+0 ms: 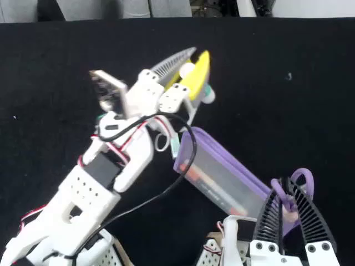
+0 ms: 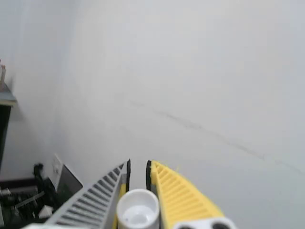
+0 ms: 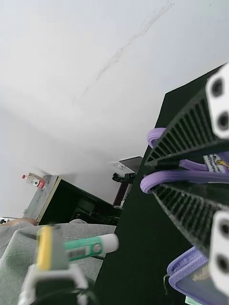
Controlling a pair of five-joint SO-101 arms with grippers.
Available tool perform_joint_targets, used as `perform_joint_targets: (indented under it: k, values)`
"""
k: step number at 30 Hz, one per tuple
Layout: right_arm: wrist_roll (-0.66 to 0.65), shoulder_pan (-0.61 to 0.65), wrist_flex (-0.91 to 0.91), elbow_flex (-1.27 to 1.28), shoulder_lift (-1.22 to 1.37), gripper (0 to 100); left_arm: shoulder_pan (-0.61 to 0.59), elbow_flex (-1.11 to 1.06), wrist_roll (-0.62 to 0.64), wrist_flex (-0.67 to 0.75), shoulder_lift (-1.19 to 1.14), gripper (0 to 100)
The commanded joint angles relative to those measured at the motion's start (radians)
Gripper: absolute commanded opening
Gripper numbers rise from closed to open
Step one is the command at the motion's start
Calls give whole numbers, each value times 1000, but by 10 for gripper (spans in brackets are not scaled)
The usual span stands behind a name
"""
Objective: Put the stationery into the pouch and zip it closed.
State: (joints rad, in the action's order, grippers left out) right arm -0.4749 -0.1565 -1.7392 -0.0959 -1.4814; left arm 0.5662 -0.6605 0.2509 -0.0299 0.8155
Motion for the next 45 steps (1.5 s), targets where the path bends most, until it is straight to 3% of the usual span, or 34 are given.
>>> perform_joint_targets:
  k: [1,10,14,24,29,37,45]
  values:
    - [-8,-3,-6,-1,19,13,-79,105,11,0,107,29]
    - [83,-6,118,-113,226,14,-197,173,12,-219,250,29]
    - [86,-6,124,-303,401,14,-246,165,15,-269,313,29]
    - [235,-5,123,-855,892,15,-295,145,15,-446,476,29]
    - [371,-3,135,-1044,1063,52,-295,36,11,-450,597,29]
    - [427,80,284,-1129,1133,15,-295,-110,9,-454,804,29]
    - [756,133,572,-1084,1150,15,-355,-217,9,-457,971,29]
